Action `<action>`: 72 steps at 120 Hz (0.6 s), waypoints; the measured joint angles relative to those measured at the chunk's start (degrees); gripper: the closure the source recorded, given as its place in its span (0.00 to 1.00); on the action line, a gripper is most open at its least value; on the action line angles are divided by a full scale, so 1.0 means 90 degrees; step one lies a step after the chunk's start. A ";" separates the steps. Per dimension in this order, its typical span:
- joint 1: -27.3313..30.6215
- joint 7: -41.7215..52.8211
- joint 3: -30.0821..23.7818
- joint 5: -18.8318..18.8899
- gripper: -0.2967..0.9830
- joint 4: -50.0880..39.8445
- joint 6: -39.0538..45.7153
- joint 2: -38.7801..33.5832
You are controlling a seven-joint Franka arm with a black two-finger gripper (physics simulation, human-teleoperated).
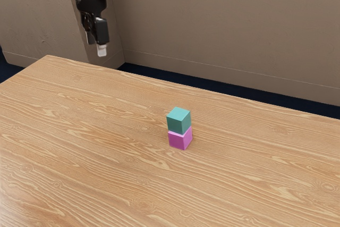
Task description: Pick up the blue block with one arm, and put the blue block on the table with one arm
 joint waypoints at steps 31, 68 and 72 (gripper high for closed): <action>0.0288 0.0428 -0.0040 -0.0301 0.23 0.0025 -0.0029 -0.0057; -0.1426 -0.0409 -0.0292 -0.0052 0.23 -0.1587 0.0039 -0.1246; -0.1467 -0.0730 -0.0479 0.0035 0.23 -0.1670 0.0124 -0.1144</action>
